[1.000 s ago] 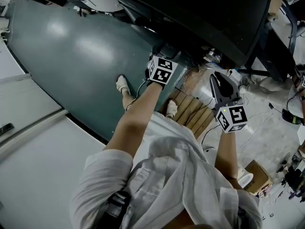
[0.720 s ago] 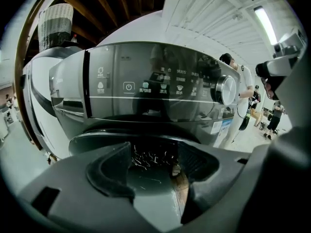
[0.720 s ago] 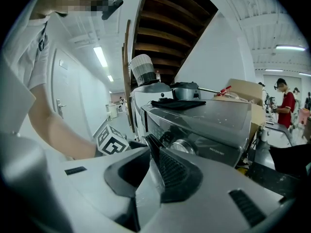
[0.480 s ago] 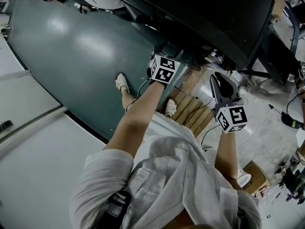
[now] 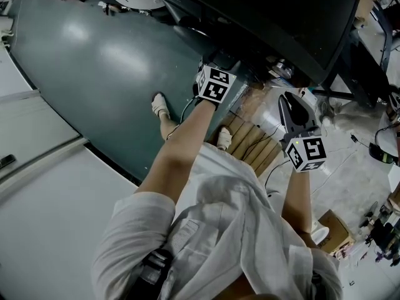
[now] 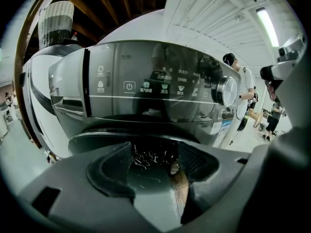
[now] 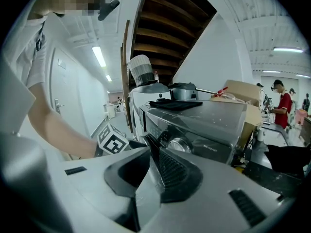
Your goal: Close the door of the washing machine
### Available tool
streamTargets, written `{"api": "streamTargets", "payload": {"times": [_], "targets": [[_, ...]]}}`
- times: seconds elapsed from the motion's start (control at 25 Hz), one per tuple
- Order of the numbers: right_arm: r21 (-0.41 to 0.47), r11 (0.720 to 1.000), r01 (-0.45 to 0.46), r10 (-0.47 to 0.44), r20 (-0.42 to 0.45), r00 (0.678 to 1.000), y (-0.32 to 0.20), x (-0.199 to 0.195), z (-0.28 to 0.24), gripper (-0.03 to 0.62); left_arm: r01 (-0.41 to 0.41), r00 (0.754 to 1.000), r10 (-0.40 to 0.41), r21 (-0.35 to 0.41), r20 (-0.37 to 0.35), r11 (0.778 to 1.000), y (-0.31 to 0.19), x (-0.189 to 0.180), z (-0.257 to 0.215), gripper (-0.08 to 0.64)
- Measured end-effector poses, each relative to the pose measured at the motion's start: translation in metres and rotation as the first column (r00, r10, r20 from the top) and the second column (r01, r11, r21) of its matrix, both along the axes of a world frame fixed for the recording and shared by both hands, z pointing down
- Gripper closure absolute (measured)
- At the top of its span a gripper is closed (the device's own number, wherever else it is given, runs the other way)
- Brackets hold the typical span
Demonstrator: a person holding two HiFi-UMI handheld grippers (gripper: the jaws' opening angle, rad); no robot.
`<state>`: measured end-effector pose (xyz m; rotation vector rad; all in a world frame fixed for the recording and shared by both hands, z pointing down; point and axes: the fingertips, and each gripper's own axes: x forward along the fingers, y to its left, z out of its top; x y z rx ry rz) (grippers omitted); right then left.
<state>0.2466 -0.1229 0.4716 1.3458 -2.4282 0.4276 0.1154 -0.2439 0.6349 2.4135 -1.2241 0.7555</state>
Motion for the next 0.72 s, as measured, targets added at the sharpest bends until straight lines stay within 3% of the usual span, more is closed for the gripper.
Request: {"api": "streamTargets", "payload": {"times": [0.28,0.52,0.72], "targets": [[0.023,1.000,-0.001,0.002,-0.009,1.000,0.014,-0.002,-0.012,0.514,-0.035,0.998,0.033,-0.044,-0.046,0.998,0.006,-0.001,-0.004,0.259],[0.048,0.999,-0.002,0.001,0.021,1.000,0.026,-0.005,-0.024,0.514,-0.043,0.998,0.044,0.034,-0.043,0.998,0.018,-0.023,-0.045,0.259],[0.086,0.996,-0.003,-0.001,0.047,0.999,0.035,-0.009,-0.043,0.514,-0.040,0.996,0.051,0.137,-0.077,0.990,0.036,-0.039,-0.105,0.261]]}}
